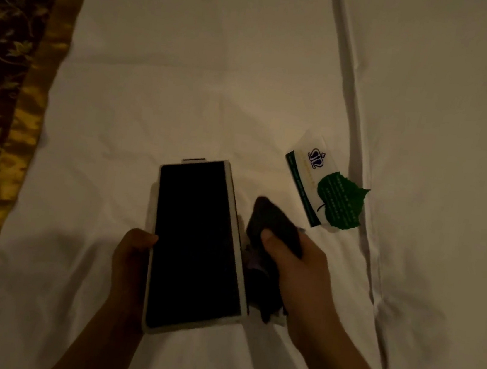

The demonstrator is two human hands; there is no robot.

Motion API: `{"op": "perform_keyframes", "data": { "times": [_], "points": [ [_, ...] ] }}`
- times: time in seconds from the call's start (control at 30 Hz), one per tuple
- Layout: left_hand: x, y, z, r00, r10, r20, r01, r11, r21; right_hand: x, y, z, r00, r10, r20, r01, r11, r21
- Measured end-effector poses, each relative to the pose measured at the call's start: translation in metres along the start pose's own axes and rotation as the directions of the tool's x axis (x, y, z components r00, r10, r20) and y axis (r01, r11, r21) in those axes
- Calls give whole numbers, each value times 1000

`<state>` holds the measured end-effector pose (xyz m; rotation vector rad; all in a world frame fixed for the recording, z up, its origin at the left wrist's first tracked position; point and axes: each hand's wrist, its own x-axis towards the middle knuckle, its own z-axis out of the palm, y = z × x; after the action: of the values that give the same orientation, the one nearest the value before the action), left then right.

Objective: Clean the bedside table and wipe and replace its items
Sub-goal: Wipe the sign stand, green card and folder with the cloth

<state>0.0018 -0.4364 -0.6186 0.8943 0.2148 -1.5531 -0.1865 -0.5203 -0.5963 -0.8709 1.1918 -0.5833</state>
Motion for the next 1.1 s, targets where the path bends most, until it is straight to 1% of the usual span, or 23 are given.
{"op": "perform_keyframes", "data": {
  "times": [0.03,0.07,0.13,0.17,0.2,0.27,0.3,0.33,0.4,0.47,0.53,0.57,0.6,0.67,0.73,0.77,0.83,0.87,0.9,0.97,1.0,1.03,1.1],
  "points": [
    [-5,0,3,1000,-6,6,6,1000,12,7,-6,2,1000,-19,-7,19,999,42],
    [-9,1,5,998,-5,56,2,999,49,13,-12,5,999,-52,-9,53,997,64],
    [-6,-1,6,962,-16,272,-4,997,73,24,-19,8,996,-86,-39,90,989,121],
    [-6,-2,5,953,-10,302,-17,996,87,27,-19,8,996,-76,-48,82,986,146],
    [-7,-3,7,957,5,289,-40,992,118,28,-18,6,996,-73,-52,79,987,138],
    [-3,-7,8,987,33,159,-53,991,124,21,-13,2,995,-89,-48,91,994,60],
    [0,-10,8,995,0,101,-9,996,86,15,-8,1,995,-90,-31,90,996,23],
    [2,-8,7,1000,-14,24,12,995,96,8,-2,1,996,-91,-2,91,996,-8],
    [3,-6,4,990,100,-97,-77,974,212,-5,11,1,995,-71,63,77,991,-108],
    [2,2,5,982,96,-161,-45,954,296,-14,20,-3,994,-23,104,45,977,-210],
    [4,12,5,982,83,-172,-7,915,403,-16,24,-10,995,-1,102,19,984,-179],
    [7,20,5,985,111,-134,-34,878,477,-16,25,-15,997,4,76,8,988,-154],
    [9,29,7,985,160,-61,-98,818,568,-14,24,-20,999,-4,34,9,991,-137],
    [15,46,13,970,236,62,-204,646,736,-9,21,-29,999,-25,-21,23,995,-96],
    [18,58,16,963,256,84,-199,470,860,-5,15,-36,999,-27,-40,26,999,-29],
    [21,63,15,960,269,77,-176,365,914,-3,12,-39,999,-30,-44,30,1000,-8],
    [26,63,18,946,318,70,-111,111,988,2,9,-43,998,-47,-51,47,999,-3],
    [28,58,22,939,329,96,-102,1,995,5,8,-44,997,-54,-55,53,999,-9],
    [31,49,26,940,309,141,-121,-83,989,7,6,-46,997,-58,-60,57,998,-15],
    [37,23,32,949,238,205,-157,-204,966,11,6,-48,995,-61,-73,60,998,-25],
    [39,9,32,951,233,203,-138,-268,953,12,6,-49,994,-68,-83,65,997,-29],
    [40,-5,31,947,265,179,-82,-340,937,13,5,-49,993,-78,-93,75,997,-36],
    [41,-29,29,921,369,127,83,-504,859,13,4,-51,990,-98,-105,94,994,-49]
  ]
}}
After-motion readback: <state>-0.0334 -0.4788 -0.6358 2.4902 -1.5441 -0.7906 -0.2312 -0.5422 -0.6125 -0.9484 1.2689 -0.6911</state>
